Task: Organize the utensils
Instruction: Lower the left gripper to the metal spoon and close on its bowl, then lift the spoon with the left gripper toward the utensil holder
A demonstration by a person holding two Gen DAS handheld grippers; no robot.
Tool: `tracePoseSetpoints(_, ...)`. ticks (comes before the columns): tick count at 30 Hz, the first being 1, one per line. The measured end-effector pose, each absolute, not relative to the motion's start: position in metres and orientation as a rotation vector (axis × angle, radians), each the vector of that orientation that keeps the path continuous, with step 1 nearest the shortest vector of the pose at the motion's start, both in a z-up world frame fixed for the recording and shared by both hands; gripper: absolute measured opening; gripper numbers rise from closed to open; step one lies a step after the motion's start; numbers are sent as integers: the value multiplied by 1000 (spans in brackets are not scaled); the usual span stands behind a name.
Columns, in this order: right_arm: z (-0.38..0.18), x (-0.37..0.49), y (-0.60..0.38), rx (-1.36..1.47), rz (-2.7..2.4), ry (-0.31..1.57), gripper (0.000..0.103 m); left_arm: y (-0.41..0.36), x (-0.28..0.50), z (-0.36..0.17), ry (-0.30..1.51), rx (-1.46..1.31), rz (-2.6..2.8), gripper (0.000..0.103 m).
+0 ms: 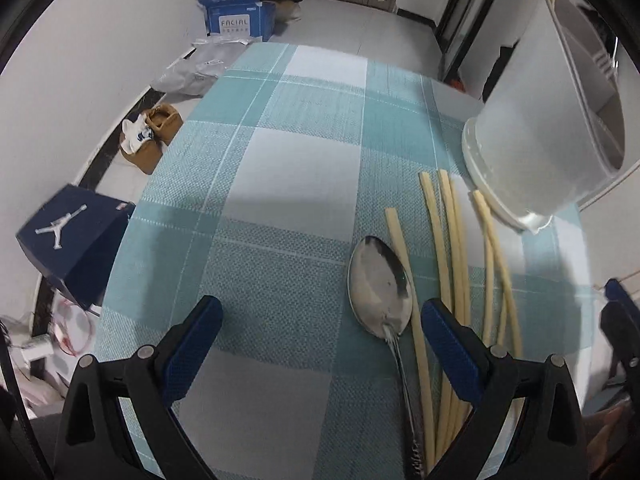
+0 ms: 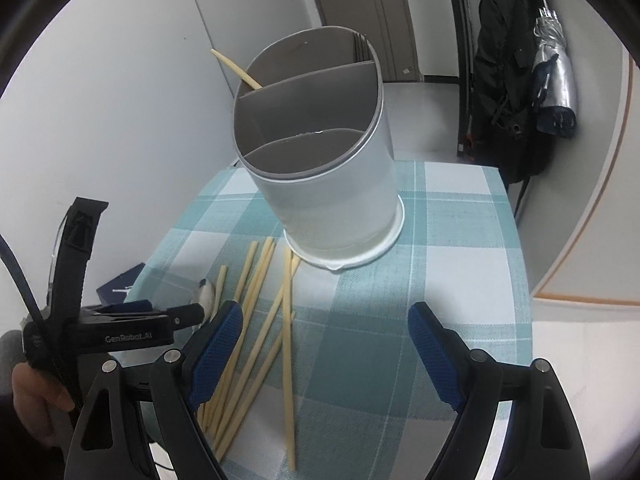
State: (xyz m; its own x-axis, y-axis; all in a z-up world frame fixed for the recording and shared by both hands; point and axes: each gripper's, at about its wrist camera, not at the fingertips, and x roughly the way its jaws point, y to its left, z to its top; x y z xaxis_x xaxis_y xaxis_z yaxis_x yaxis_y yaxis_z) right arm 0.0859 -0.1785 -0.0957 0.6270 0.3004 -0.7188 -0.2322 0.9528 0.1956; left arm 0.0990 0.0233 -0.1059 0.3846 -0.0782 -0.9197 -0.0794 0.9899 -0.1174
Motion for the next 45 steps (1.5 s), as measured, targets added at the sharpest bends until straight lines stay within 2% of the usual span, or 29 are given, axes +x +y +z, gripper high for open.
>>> tracePoseSetpoints(4, -97, 87, -180, 107, 309, 857, 85, 16, 96, -108, 1183, -74, 26, 98)
tracePoseSetpoints(21, -88, 79, -181, 116, 327, 821, 85, 31, 105, -113, 1223, -85, 92, 98)
tracePoseSetpoints(33, -68, 61, -176, 61, 344, 725, 85, 20, 117, -113, 1275, -83, 101, 96)
tracePoseSetpoints(36, -65, 60, -179, 68, 339, 713, 85, 16, 122, -111, 1286, -106, 131, 91)
tracePoseSetpoints(45, -54, 55, -183, 86, 373, 677, 85, 0, 132, -103, 1302, -139, 159, 47)
